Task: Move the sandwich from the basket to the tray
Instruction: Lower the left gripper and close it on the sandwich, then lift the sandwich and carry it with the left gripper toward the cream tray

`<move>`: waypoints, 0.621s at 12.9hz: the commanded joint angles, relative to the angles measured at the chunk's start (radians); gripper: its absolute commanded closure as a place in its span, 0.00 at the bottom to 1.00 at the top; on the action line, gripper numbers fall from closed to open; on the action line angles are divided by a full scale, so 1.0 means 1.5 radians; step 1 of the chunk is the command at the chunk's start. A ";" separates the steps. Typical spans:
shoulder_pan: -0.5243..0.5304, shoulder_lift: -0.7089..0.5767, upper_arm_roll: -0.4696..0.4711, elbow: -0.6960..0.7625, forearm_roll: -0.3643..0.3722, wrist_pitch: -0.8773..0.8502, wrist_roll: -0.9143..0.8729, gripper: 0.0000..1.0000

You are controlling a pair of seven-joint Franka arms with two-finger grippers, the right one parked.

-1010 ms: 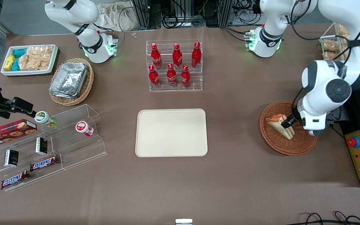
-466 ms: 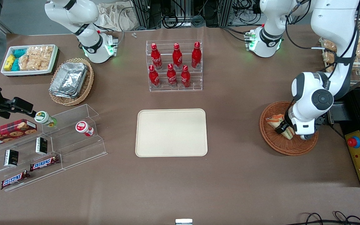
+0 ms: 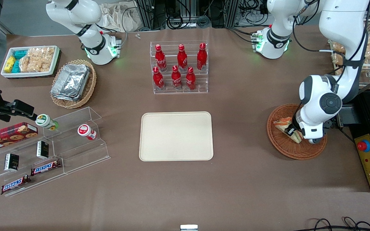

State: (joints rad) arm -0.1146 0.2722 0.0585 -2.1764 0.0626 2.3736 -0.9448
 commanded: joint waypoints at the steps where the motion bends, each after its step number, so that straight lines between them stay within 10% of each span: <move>1: 0.000 -0.084 0.000 0.023 -0.006 -0.100 -0.019 1.00; 8: 0.001 -0.171 0.017 0.205 -0.029 -0.426 0.195 1.00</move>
State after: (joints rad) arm -0.1150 0.0489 0.0650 -1.8840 0.0440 1.7818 -0.7632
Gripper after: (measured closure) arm 0.824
